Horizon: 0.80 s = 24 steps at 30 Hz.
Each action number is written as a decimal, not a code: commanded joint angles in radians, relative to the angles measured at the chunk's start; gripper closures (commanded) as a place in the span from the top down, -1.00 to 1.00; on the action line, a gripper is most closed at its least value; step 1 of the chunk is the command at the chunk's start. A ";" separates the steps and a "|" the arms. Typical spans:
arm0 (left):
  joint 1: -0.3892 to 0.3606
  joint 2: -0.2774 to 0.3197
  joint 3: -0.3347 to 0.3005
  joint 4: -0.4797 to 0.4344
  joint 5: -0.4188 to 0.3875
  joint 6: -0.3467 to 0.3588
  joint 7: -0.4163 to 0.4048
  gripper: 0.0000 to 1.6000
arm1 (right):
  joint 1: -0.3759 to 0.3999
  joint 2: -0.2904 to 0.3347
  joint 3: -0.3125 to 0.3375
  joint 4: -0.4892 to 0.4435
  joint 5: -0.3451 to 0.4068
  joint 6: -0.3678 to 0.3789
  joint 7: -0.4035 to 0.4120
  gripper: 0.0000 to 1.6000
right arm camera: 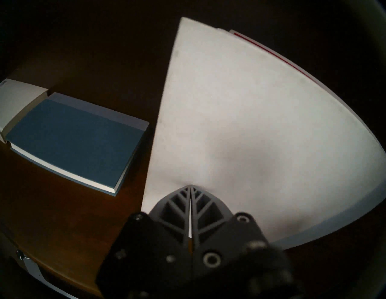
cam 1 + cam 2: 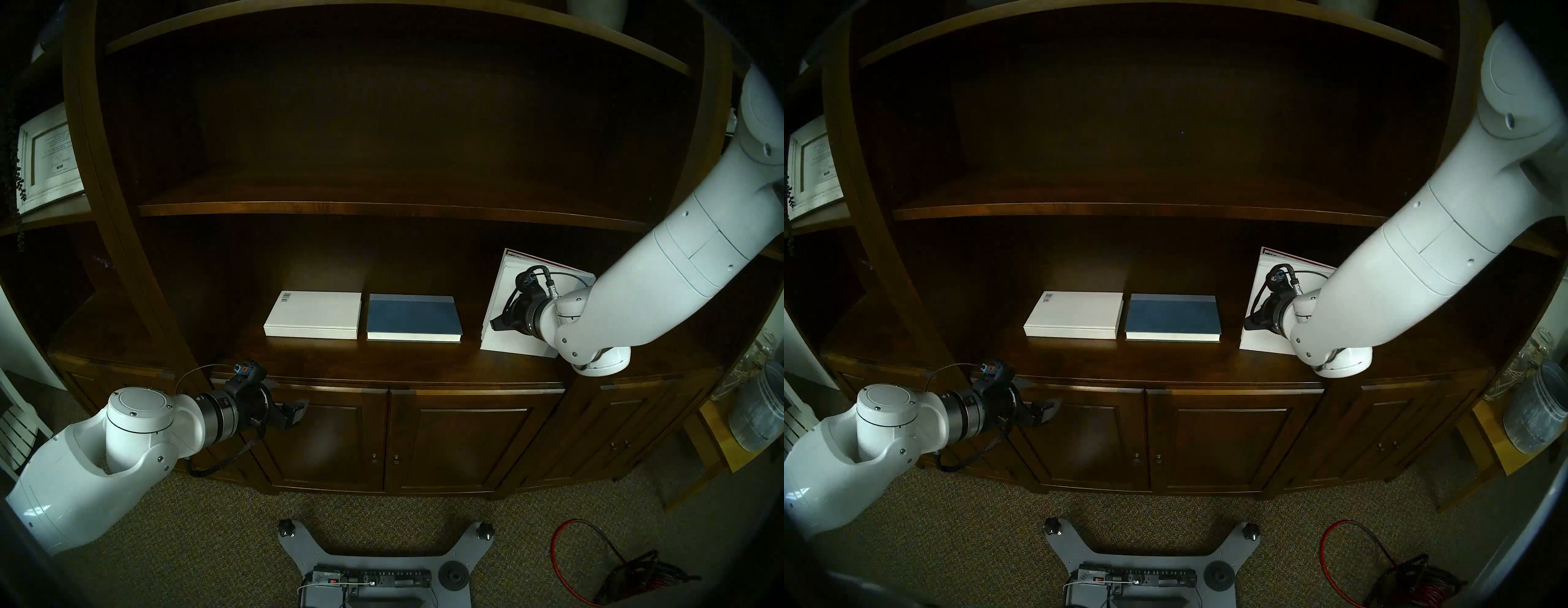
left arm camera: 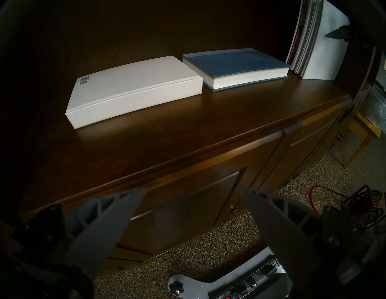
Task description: Close the books and align them horizontally on the shelf
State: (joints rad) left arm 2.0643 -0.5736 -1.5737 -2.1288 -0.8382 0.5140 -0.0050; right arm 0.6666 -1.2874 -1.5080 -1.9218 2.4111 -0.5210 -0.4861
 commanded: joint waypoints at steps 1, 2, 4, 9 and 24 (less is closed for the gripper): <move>-0.015 -0.001 -0.015 -0.015 -0.001 -0.009 0.001 1.00 | -0.056 -0.055 0.018 0.124 0.005 0.021 -0.039 -1.00; -0.015 -0.001 -0.015 -0.015 -0.001 -0.009 0.001 1.00 | -0.056 -0.055 0.018 0.124 0.005 0.021 -0.039 -1.00; -0.015 -0.001 -0.015 -0.015 -0.001 -0.010 0.001 1.00 | -0.070 -0.069 0.019 0.148 0.008 0.027 -0.051 -1.00; -0.015 -0.001 -0.015 -0.016 -0.001 -0.010 0.001 1.00 | -0.084 -0.083 0.023 0.171 0.016 0.038 -0.063 -1.00; -0.015 -0.001 -0.015 -0.016 -0.001 -0.010 0.001 1.00 | -0.016 -0.064 0.007 0.067 0.026 0.020 -0.075 -1.00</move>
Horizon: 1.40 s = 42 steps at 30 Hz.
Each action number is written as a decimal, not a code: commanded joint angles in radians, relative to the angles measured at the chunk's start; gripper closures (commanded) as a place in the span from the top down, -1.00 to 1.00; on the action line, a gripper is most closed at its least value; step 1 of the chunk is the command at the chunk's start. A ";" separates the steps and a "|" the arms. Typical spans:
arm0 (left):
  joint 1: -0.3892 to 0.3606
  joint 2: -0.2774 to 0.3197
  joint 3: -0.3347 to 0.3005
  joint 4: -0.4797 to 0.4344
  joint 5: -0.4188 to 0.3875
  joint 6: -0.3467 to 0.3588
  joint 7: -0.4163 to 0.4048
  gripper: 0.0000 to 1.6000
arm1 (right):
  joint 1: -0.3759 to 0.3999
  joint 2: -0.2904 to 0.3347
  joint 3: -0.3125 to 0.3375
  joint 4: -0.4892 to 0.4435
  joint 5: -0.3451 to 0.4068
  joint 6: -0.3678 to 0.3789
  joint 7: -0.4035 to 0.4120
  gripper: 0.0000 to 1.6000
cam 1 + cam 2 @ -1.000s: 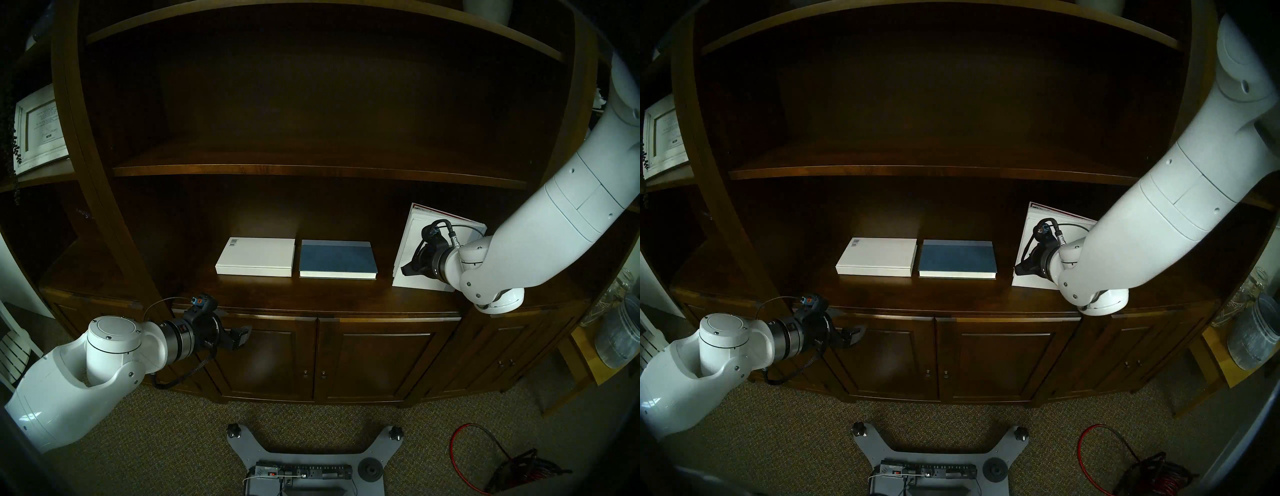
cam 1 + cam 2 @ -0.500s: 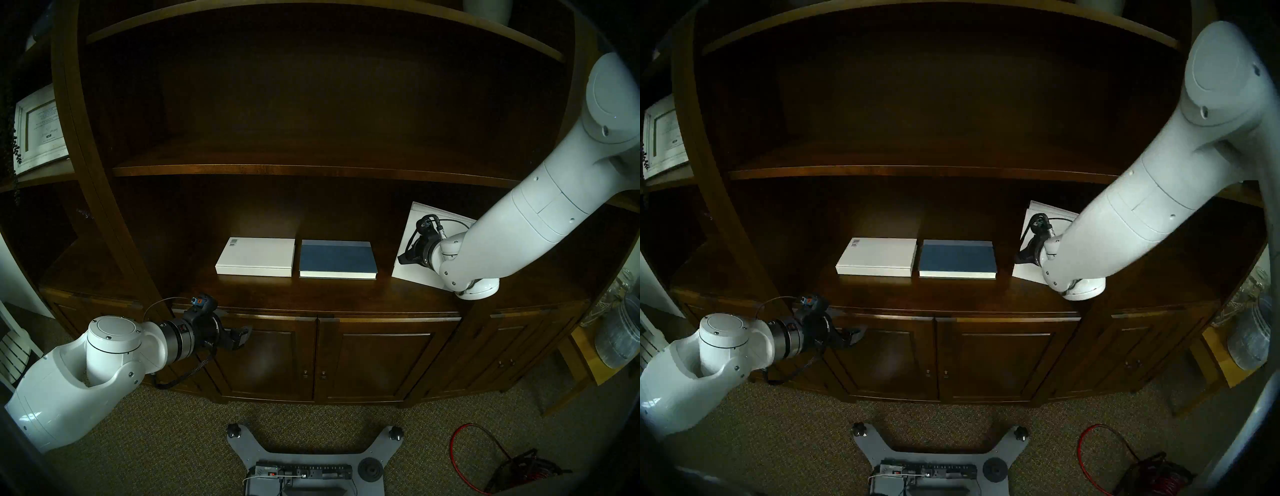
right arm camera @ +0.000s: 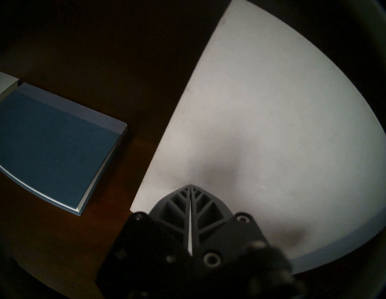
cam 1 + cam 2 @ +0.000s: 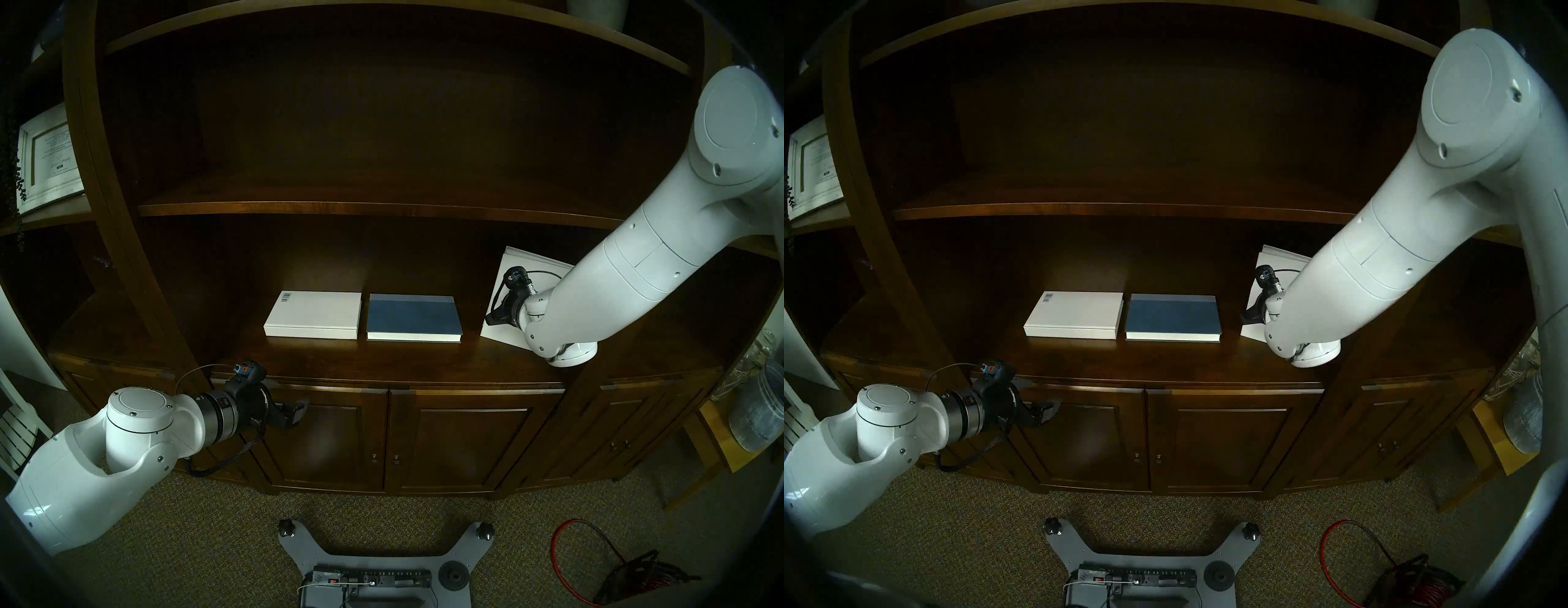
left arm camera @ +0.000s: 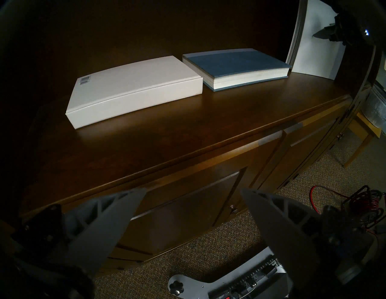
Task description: Close the books and align them horizontally on the shelf
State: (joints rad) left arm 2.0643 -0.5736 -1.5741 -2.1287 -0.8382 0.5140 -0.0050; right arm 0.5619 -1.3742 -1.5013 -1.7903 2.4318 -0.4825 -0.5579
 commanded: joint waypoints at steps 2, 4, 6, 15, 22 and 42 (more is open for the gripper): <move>-0.015 -0.001 -0.014 -0.015 -0.001 -0.009 0.001 1.00 | 0.113 0.029 0.007 -0.121 0.006 -0.035 -0.007 -1.00; -0.016 -0.001 -0.014 -0.015 -0.001 -0.009 0.001 1.00 | 0.129 0.037 0.012 -0.160 0.003 -0.045 0.002 -1.00; -0.016 0.000 -0.013 -0.015 -0.001 -0.008 0.000 1.00 | 0.134 0.048 0.017 -0.190 -0.003 -0.057 0.014 -1.00; -0.015 0.001 -0.011 -0.012 0.000 -0.006 0.000 1.00 | 0.210 0.109 0.018 -0.389 -0.047 -0.142 0.085 -1.00; -0.014 0.001 -0.009 -0.010 0.000 -0.005 0.000 1.00 | 0.271 0.167 -0.027 -0.543 -0.086 -0.219 0.145 -1.00; -0.017 0.002 -0.008 -0.011 0.000 -0.006 0.000 1.00 | 0.440 0.360 -0.271 -0.653 -0.237 -0.477 0.375 -1.00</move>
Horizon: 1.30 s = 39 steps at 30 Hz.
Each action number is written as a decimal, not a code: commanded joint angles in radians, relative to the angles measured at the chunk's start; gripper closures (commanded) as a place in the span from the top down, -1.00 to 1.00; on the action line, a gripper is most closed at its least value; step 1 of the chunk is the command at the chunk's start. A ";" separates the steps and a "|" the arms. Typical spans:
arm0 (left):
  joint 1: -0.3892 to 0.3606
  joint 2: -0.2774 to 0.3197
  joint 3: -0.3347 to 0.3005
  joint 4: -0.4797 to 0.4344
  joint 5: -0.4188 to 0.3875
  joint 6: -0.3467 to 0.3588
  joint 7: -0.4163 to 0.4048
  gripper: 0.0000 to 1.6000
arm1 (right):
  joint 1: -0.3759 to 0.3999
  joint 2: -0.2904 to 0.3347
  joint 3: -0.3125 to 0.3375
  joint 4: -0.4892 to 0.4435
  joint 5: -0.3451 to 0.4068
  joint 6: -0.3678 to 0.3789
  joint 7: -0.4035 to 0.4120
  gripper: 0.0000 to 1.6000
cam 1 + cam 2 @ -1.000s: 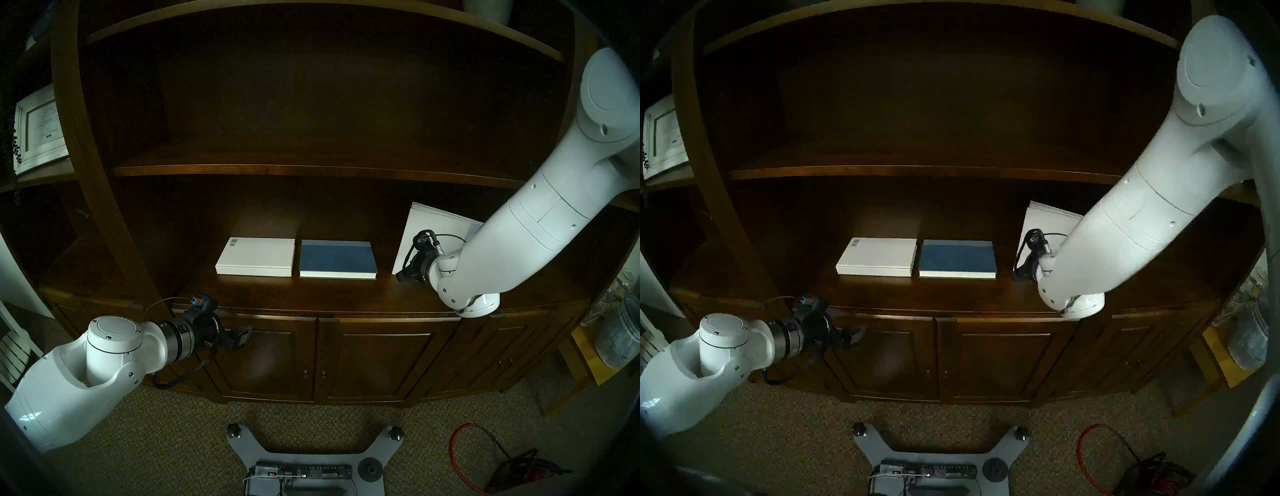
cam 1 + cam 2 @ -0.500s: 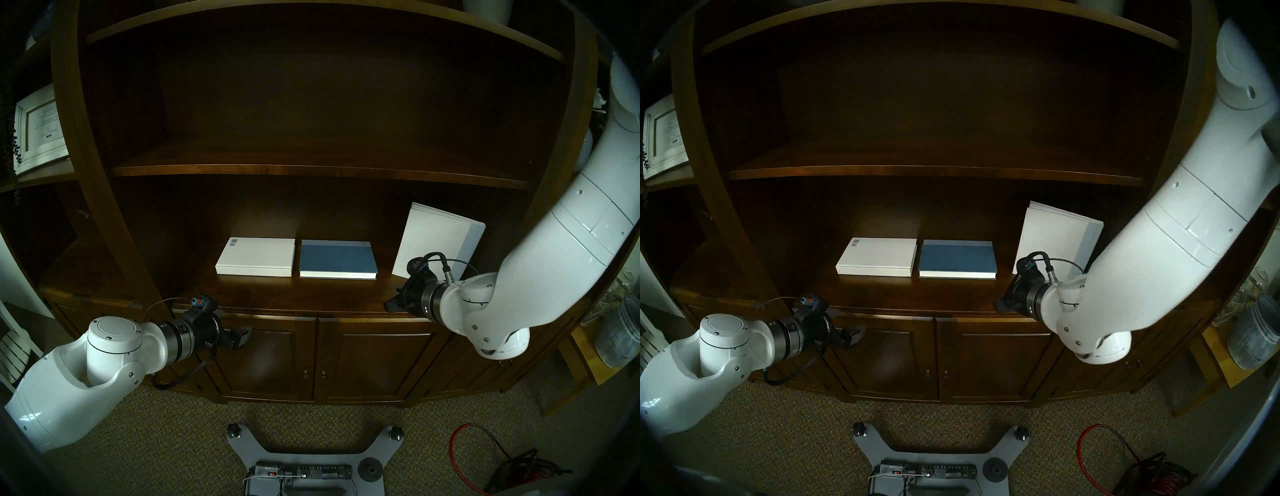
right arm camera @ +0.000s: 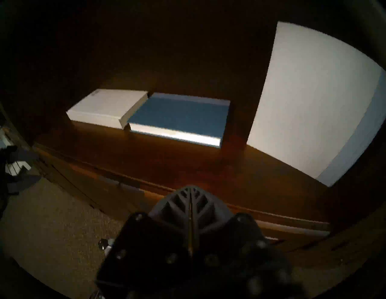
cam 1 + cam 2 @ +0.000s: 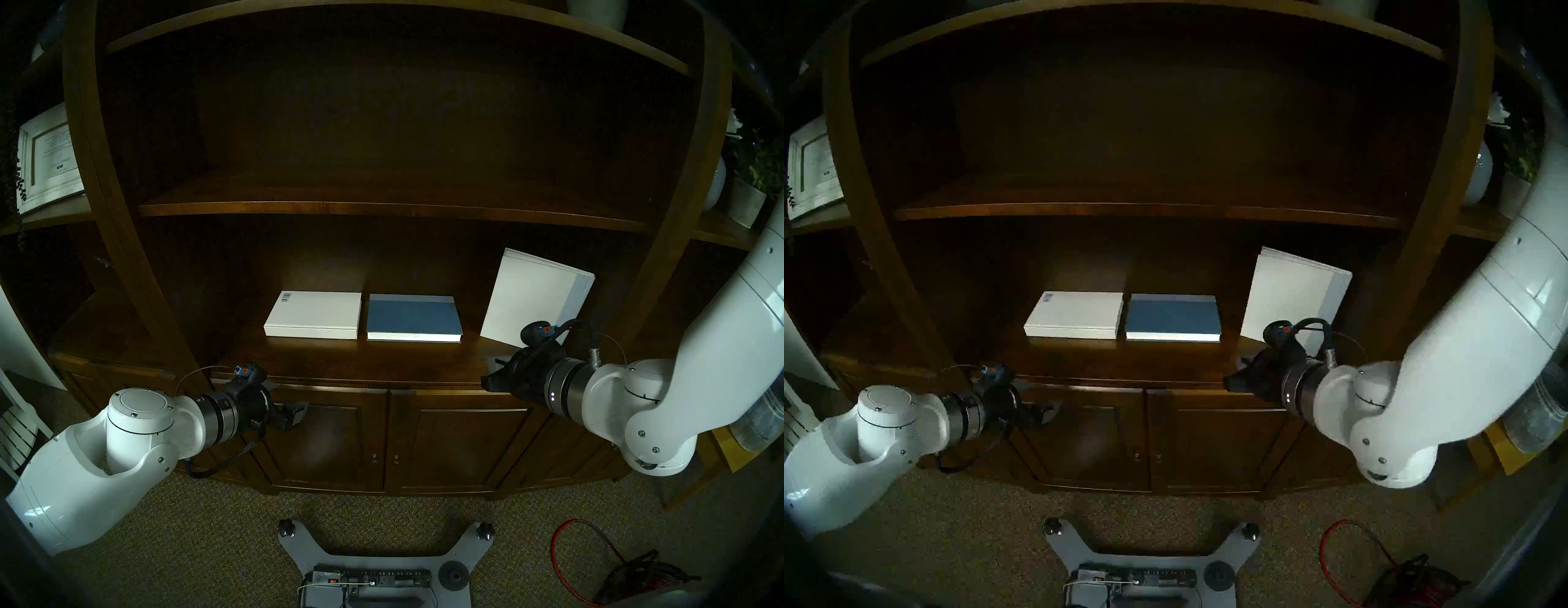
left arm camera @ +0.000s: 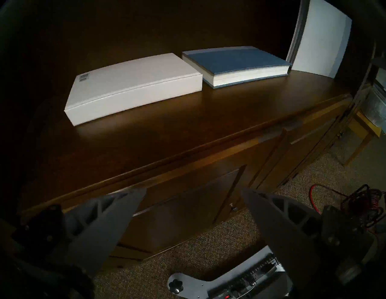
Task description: Close the books and align them horizontally on the shelf
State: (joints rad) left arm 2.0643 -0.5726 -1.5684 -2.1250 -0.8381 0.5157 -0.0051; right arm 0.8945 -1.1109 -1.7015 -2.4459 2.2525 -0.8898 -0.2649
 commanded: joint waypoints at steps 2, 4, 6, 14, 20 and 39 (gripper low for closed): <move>-0.017 0.001 -0.014 -0.015 0.000 -0.008 0.000 1.00 | 0.116 0.120 -0.104 0.002 -0.076 -0.070 0.119 -1.00; -0.018 0.001 -0.014 -0.015 0.000 -0.008 0.000 1.00 | 0.124 0.139 -0.135 0.002 -0.096 -0.070 0.156 -1.00; -0.018 0.000 -0.014 -0.015 0.000 -0.008 0.000 1.00 | 0.137 0.166 -0.179 0.002 -0.126 -0.070 0.196 -1.00; -0.018 0.000 -0.015 -0.016 -0.001 -0.009 0.001 1.00 | 0.183 0.219 -0.316 0.002 -0.238 -0.070 0.335 -0.73; -0.018 0.000 -0.016 -0.017 -0.001 -0.009 0.001 1.00 | 0.217 0.233 -0.396 0.002 -0.321 -0.070 0.422 1.00; -0.016 -0.001 -0.019 -0.019 -0.001 -0.012 0.002 1.00 | 0.300 0.279 -0.505 0.002 -0.334 -0.006 0.719 1.00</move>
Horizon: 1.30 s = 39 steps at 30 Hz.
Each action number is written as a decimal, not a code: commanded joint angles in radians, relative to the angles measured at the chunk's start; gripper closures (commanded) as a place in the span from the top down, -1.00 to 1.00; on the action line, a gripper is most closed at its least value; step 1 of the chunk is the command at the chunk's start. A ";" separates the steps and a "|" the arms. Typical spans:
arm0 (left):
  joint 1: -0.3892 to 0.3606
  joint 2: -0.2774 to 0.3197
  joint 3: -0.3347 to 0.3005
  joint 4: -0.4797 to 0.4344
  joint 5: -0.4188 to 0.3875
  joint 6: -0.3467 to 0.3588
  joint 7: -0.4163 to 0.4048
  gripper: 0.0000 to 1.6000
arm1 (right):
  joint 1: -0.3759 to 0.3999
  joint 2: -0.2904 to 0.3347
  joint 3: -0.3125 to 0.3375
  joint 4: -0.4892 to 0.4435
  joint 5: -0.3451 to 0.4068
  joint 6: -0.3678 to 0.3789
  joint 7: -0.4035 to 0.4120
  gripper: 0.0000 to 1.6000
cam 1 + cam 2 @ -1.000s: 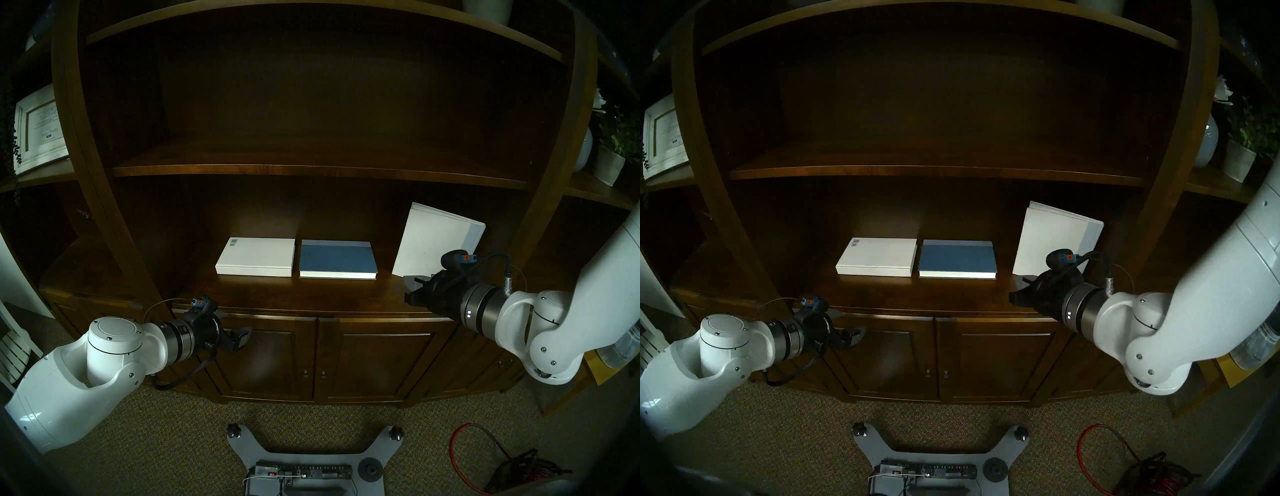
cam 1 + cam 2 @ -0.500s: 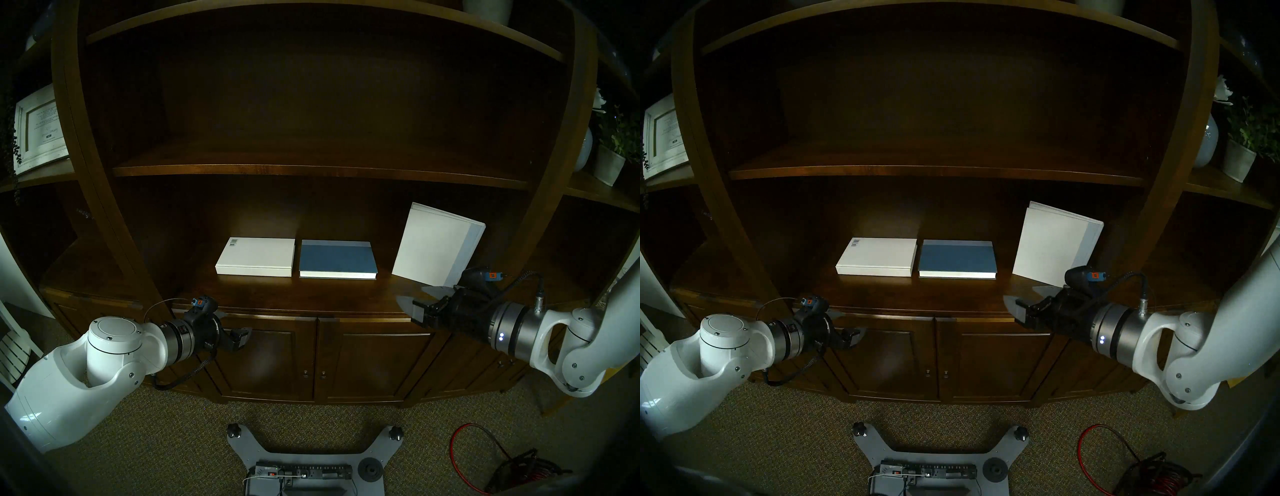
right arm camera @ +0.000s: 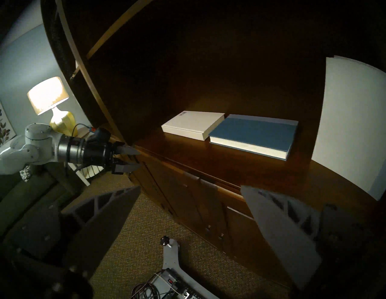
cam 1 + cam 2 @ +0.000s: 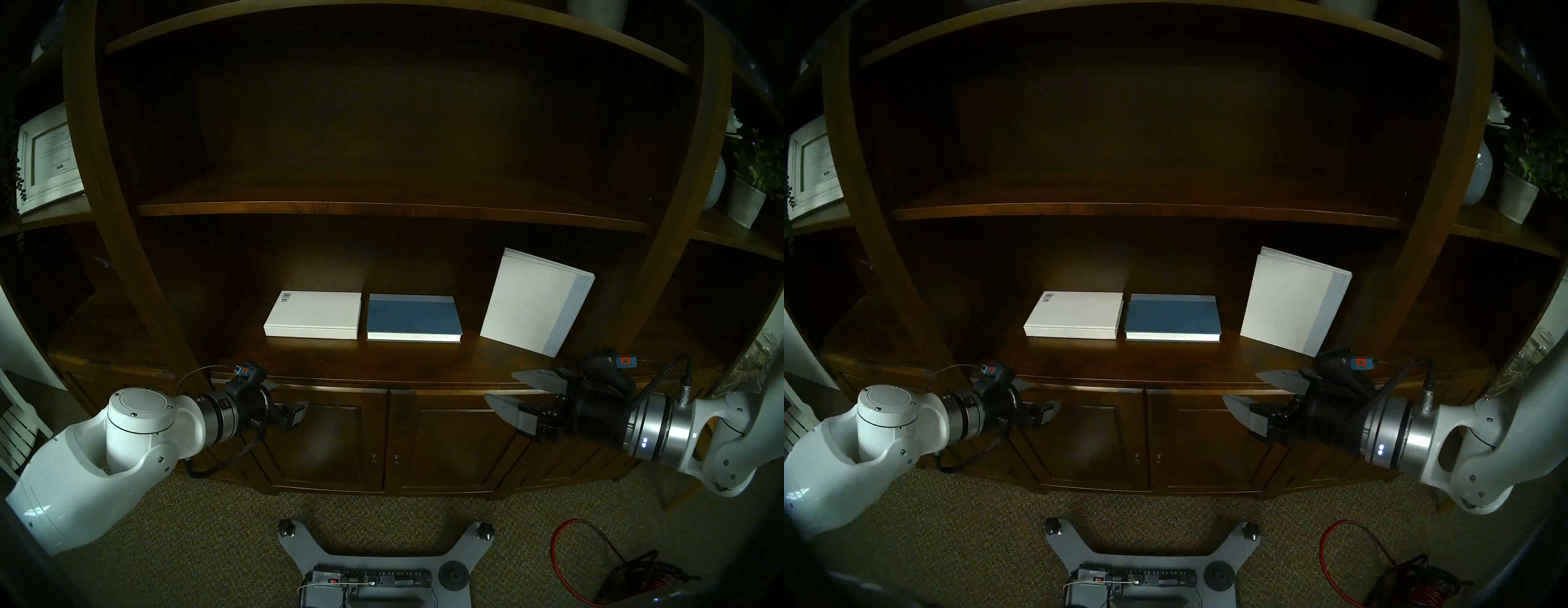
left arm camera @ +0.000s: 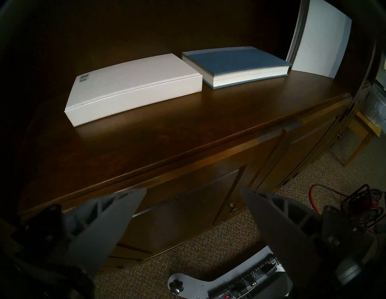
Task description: Close the books and align them horizontally on the shelf
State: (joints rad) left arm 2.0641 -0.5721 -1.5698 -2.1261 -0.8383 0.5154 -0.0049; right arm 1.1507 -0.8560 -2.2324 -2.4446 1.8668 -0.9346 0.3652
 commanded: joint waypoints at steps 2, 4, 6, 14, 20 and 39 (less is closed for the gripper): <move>-0.015 -0.002 -0.018 -0.018 -0.001 -0.012 0.001 1.00 | 0.039 0.023 0.038 0.001 0.064 0.059 0.101 1.00; -0.015 -0.002 -0.018 -0.018 -0.001 -0.012 0.002 1.00 | 0.036 0.015 0.048 0.001 0.074 0.080 0.102 1.00; -0.015 -0.002 -0.018 -0.018 -0.001 -0.012 0.002 1.00 | 0.039 0.017 0.049 0.002 0.080 0.088 0.110 1.00; -0.014 0.017 -0.018 -0.025 0.021 -0.030 -0.013 1.00 | 0.044 0.019 0.050 0.005 0.092 0.104 0.124 1.00; -0.053 0.033 0.008 -0.023 0.052 -0.054 -0.053 1.00 | 0.046 0.019 0.050 0.006 0.096 0.109 0.127 1.00; -0.241 -0.003 0.045 -0.011 0.021 -0.028 -0.175 1.00 | 0.040 0.017 0.053 0.006 0.106 0.112 0.130 1.00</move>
State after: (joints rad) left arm 1.9228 -0.5582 -1.5188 -2.1163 -0.8001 0.4913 -0.1411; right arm 1.1783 -0.8375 -2.1887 -2.4390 1.9762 -0.8159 0.4899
